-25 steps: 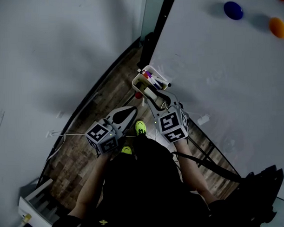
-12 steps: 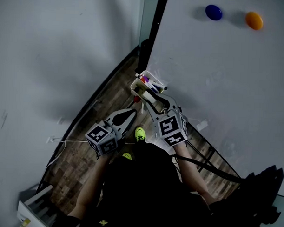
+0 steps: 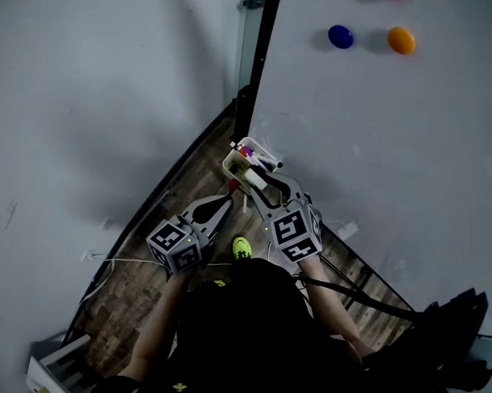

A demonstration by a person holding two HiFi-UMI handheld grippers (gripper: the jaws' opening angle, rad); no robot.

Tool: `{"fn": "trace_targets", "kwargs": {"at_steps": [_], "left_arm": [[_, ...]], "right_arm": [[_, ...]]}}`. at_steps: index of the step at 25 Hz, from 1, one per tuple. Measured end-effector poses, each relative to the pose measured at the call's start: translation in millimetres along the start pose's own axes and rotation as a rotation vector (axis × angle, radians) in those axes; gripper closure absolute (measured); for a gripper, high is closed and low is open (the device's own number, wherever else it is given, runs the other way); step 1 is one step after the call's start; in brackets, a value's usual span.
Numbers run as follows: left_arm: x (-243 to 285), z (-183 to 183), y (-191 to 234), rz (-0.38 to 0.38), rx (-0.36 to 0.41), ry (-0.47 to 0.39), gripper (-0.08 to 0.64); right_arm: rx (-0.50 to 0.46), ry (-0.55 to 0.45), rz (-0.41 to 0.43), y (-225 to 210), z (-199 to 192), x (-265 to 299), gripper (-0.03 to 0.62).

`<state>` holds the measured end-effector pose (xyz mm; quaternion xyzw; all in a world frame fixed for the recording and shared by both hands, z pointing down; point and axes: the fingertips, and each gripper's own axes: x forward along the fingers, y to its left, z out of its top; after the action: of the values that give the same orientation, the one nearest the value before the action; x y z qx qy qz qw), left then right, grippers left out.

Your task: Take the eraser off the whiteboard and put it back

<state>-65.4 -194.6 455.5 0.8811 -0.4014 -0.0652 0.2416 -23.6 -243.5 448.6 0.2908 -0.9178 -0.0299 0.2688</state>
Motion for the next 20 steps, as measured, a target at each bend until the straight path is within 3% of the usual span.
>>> {"fn": "trace_targets", "kwargs": {"at_steps": [20], "left_arm": [[1,20,2,0.002,0.061,-0.023,0.54]], "right_arm": [[-0.017,-0.041,-0.011,6,24,-20,0.433]]}}
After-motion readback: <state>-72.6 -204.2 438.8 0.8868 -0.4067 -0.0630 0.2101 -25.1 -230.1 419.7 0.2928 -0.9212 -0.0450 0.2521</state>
